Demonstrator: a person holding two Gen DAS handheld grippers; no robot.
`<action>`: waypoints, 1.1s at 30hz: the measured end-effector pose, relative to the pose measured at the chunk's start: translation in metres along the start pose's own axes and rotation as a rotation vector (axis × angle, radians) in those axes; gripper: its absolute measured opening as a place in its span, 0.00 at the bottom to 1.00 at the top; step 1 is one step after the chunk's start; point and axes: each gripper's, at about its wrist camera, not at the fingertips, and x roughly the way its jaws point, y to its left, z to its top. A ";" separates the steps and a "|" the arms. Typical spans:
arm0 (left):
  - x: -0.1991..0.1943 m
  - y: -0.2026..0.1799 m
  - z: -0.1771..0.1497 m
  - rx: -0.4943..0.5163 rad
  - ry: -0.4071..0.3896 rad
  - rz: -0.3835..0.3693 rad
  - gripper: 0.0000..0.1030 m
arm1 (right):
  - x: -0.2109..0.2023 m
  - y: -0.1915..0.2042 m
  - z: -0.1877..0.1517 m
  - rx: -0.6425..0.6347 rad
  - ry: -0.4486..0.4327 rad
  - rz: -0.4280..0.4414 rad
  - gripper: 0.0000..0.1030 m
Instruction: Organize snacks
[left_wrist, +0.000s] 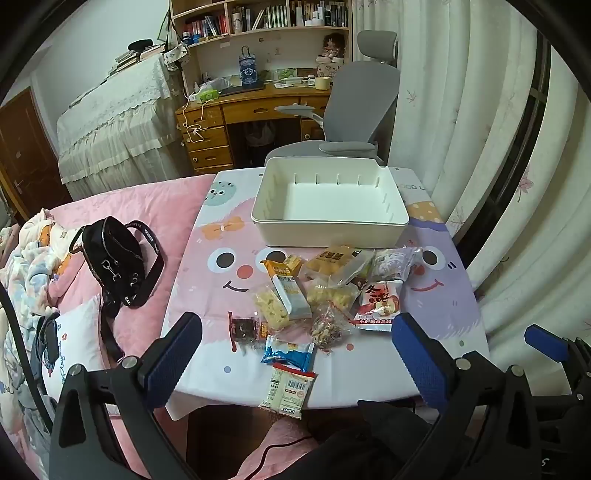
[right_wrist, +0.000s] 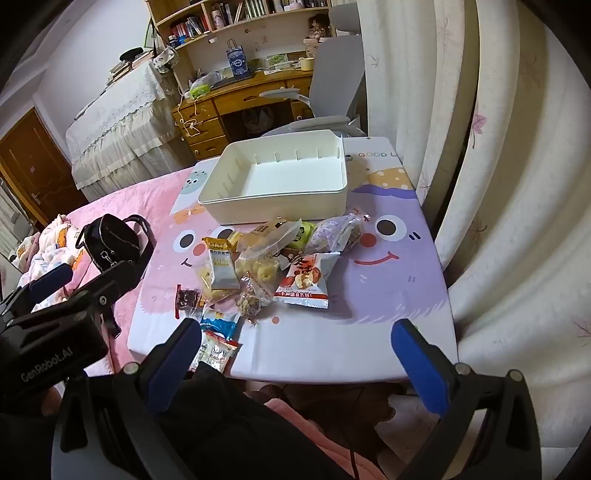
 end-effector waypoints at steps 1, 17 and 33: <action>0.000 0.000 0.000 0.002 -0.003 0.002 0.99 | 0.000 0.000 0.000 0.002 0.002 0.004 1.00; -0.003 -0.001 0.002 -0.001 -0.002 -0.005 0.99 | -0.002 0.002 0.002 -0.001 -0.008 0.001 1.00; 0.003 -0.009 0.009 -0.007 0.008 -0.005 0.99 | -0.001 -0.003 0.006 0.001 -0.016 0.011 1.00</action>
